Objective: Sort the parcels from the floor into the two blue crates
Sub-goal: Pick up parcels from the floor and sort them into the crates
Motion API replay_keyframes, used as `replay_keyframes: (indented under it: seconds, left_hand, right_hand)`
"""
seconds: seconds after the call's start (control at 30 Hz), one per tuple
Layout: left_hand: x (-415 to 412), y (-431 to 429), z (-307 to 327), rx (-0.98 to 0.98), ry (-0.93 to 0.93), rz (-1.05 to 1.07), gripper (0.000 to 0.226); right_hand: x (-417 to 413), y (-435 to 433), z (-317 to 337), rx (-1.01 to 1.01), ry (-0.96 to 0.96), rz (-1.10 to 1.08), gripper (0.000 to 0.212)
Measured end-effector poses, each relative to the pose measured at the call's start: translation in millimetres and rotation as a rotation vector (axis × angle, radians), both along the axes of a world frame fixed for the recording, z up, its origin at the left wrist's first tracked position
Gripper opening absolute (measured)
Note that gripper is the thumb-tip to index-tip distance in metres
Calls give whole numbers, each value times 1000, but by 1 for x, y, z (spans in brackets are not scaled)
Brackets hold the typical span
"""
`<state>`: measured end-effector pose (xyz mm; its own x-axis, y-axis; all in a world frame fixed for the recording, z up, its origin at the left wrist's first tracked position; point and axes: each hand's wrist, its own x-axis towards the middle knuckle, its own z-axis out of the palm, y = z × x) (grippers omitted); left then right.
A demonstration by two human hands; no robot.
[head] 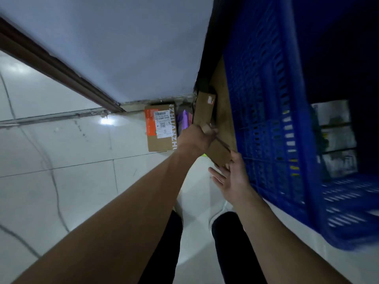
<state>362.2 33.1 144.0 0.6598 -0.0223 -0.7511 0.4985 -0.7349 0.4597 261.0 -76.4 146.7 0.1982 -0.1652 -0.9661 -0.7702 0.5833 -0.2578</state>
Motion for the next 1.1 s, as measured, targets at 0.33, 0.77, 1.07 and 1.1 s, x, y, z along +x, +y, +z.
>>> replay_keyframes:
  seconds: [0.33, 0.77, 1.07, 1.1]
  left_hand:
    - [-38, 41, 203, -156, 55, 354, 46]
    - [-61, 74, 356, -504, 94, 477, 24]
    - [-48, 32, 395, -562, 28, 343, 22]
    - [-48, 23, 395, -559, 25, 317, 26]
  right_hand:
    - [-26, 26, 194, -20, -117, 80, 53]
    - [-24, 12, 364, -65, -317, 119, 19]
    - [-33, -11, 408, -227, -464, 89, 9]
    - [-35, -17, 410, -224, -474, 62, 9]
